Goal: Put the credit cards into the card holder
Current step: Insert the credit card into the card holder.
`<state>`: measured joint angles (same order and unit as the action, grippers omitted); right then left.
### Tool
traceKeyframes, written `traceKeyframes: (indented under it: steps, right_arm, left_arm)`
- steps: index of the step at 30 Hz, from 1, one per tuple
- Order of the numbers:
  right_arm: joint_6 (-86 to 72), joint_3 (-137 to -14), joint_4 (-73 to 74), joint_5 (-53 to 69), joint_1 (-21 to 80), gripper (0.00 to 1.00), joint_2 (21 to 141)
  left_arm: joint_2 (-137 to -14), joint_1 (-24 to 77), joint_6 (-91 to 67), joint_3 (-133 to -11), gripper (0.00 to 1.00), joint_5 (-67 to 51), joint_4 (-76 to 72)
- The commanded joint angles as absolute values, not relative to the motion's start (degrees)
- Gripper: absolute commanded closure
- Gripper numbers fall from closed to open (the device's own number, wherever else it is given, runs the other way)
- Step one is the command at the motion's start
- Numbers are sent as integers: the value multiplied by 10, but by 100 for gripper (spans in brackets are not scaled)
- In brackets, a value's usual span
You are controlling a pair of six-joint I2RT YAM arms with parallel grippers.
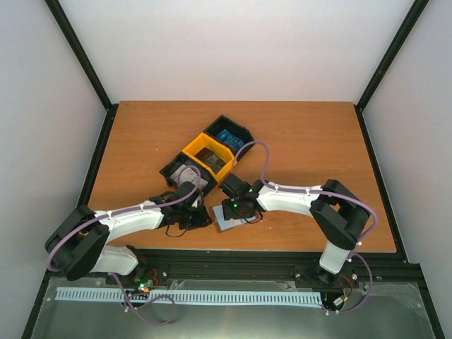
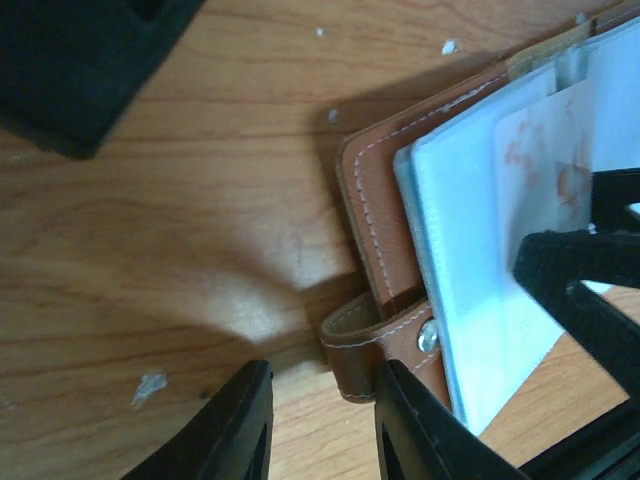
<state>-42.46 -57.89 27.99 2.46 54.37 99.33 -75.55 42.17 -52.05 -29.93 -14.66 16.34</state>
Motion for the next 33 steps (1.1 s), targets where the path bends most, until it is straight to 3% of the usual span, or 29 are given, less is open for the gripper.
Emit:
traceKeyframes:
  steps: [1, 16, 26, 30, 33]
  right_arm:
    - [-416, -572, 259, 49, 549, 46, 1004]
    - [-404, -554, 189, 133, 549, 46, 994]
    - [-413, -559, 205, 68, 546, 46, 965]
    - [-422, -553, 229, -6, 534, 45, 905]
    - [-421, -548, 259, -57, 511, 43, 860]
  left_arm:
    - [-773, 426, -520, -313, 70, -148, 156]
    - [-797, 426, -510, -318, 77, -144, 157]
    - [-783, 426, -504, -329, 76, -119, 177]
    - [-739, 426, -500, -329, 72, -91, 186]
    - [-702, 426, -495, -332, 61, -57, 192]
